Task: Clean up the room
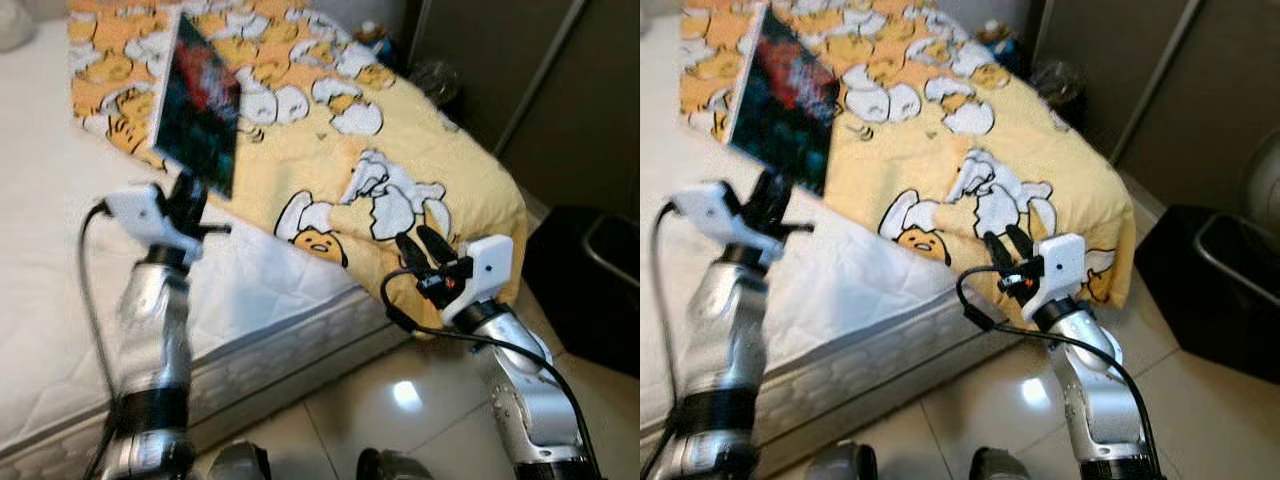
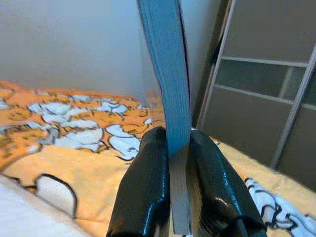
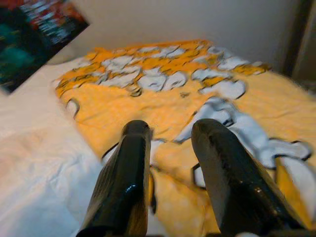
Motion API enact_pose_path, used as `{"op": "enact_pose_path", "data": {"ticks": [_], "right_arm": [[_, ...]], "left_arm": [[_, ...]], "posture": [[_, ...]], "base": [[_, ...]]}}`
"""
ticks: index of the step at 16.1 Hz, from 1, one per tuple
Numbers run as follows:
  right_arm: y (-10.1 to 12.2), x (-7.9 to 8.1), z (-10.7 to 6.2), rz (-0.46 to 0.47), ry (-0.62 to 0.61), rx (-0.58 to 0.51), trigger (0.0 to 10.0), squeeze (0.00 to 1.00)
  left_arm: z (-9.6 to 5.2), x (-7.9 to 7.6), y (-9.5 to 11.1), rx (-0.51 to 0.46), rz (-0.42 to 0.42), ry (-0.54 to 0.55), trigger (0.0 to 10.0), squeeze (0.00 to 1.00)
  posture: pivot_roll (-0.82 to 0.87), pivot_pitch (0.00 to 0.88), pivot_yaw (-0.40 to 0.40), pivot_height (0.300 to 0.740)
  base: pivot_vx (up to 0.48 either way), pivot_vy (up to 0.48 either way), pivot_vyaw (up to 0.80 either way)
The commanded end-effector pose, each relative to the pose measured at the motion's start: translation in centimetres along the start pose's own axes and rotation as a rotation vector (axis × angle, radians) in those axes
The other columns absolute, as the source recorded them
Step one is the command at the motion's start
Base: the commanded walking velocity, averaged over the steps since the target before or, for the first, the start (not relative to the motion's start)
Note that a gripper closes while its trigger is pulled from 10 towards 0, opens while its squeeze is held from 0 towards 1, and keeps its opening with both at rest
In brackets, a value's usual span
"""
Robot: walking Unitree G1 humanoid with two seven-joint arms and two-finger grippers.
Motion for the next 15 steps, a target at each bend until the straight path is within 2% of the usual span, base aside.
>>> {"op": "enact_pose_path", "data": {"ticks": [1,2,3,4,8,11,15], "right_arm": [[0.9,-0.8,0.1,-0.049,-0.047,-0.017,10.0,0.00],[0.9,-1.4,-0.1,-0.051,-0.069,-0.007,10.0,0.00],[0.9,-1.4,-0.2,-0.051,-0.072,-0.006,10.0,0.00],[0.8,-1.4,-0.3,-0.062,-0.067,0.002,10.0,0.00],[-0.2,0.0,-0.1,-0.100,0.011,0.032,10.0,0.00],[-1.3,-0.1,-0.6,-0.090,0.016,0.067,10.0,0.00],[-1.9,-0.2,-0.5,-0.069,-0.007,0.080,10.0,0.00]], "left_arm": [[0.1,-2.2,0.7,-0.003,0.060,-0.062,0.0,0.00],[-0.7,-2.4,-0.6,0.090,0.066,-0.015,10.0,0.00],[-0.9,-2.5,-0.5,0.075,0.053,0.000,10.0,0.00],[-1.2,-2.5,-0.3,0.067,0.091,0.010,10.0,0.00],[-3.3,-2.4,-2.0,0.186,0.216,0.011,10.0,0.00],[-3.6,-2.6,-2.7,0.224,0.252,0.002,10.0,0.00],[-3.1,-2.9,-2.7,0.238,0.277,-0.008,10.0,0.00]], "posture": [[-0.01,0.000,0.008,0.740],[-0.01,0.000,0.006,0.740],[0.00,0.000,0.003,0.740],[0.00,0.000,-0.001,0.740],[0.00,0.000,0.008,0.740],[0.00,0.000,0.010,0.740],[0.00,0.000,0.028,0.740]], "base": [[0.000,0.000,0.00],[0.000,0.000,0.00],[0.000,0.000,0.00],[0.000,0.000,0.59],[0.000,0.000,0.80],[0.000,0.000,0.80],[0.000,0.000,0.80]]}}
Point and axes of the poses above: a point about 5 cm out from each wrist's last joint towards the gripper, its own z axis pointing out of the wrist towards the gripper, its own y axis along the axis of the wrist's last joint, x = y × z, the point moved 5 cm from there along z, pointing out of the wrist towards the gripper, and after that the axes turned 12 degrees about -z, right-handed, at the moved point
